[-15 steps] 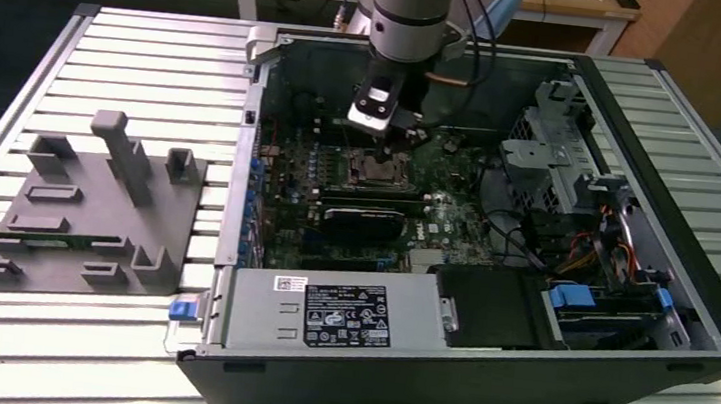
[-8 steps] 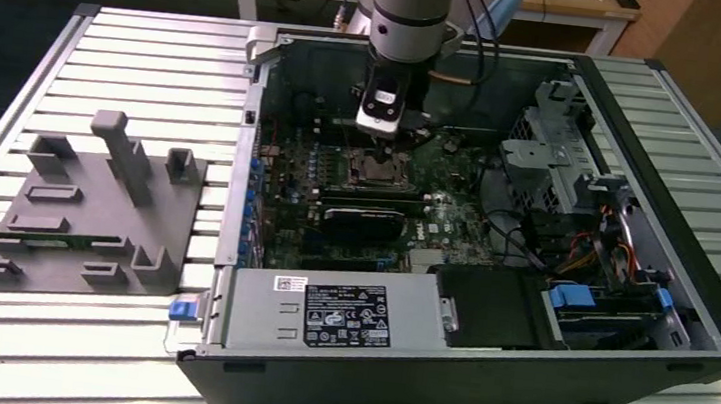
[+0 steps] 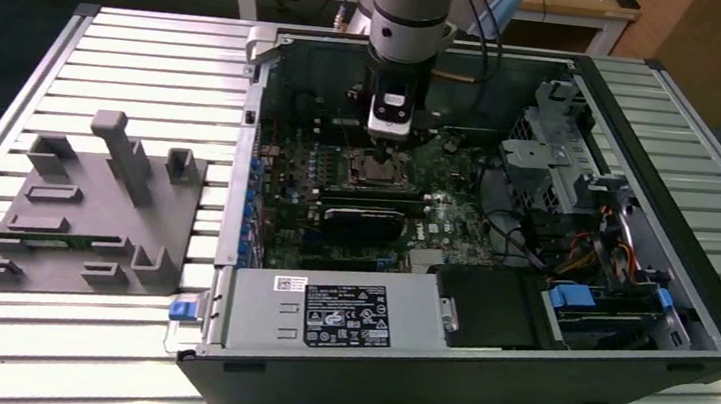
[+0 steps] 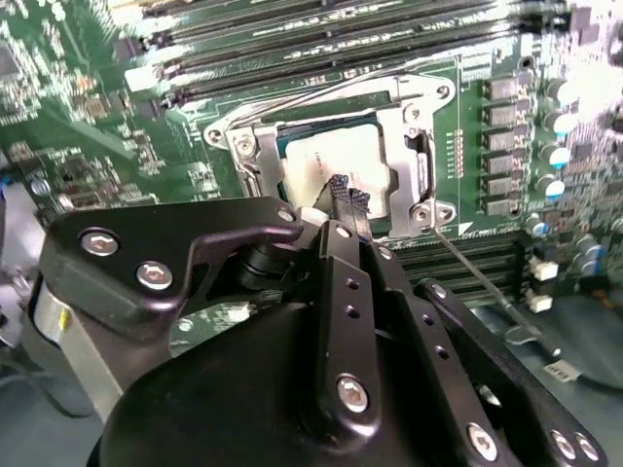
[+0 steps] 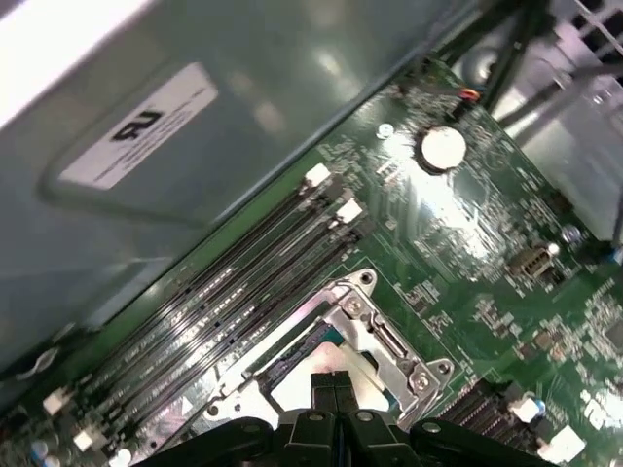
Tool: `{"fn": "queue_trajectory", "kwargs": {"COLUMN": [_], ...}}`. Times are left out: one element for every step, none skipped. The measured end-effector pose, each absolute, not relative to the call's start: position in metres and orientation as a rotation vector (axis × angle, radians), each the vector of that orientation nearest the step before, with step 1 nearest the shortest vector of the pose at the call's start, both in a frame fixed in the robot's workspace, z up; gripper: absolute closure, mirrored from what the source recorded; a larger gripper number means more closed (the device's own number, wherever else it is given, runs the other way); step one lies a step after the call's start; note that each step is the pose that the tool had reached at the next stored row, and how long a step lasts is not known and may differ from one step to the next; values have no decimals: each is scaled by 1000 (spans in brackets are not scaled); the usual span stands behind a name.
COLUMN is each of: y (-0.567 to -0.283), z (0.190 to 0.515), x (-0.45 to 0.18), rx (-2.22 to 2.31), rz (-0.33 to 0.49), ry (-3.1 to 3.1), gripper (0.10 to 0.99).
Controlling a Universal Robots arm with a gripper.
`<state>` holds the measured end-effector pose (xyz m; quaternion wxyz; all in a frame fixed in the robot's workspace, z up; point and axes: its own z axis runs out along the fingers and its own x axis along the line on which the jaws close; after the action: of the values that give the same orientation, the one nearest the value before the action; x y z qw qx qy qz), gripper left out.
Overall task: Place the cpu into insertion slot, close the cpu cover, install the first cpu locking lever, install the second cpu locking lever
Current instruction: 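Close the cpu cover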
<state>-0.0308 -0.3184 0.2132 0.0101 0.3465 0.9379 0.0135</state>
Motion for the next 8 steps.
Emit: {"fn": "queue_trajectory", "kwargs": {"y": [-318, -318, -318, -318, -318, -318, -318, -318], "z": [213, 213, 213, 213, 213, 213, 213, 213], "x": [-31, -31, -31, -31, -31, -31, -31, -31], "rx": [1055, 1029, 1001, 974, 948, 921, 894, 867], "rz": [43, 43, 43, 43, 43, 44, 44, 44], "ry": [2938, 2947, 2957, 2966, 2975, 2984, 2992, 3000], "gripper": [980, 980, 980, 980, 980, 980, 980, 980]}}
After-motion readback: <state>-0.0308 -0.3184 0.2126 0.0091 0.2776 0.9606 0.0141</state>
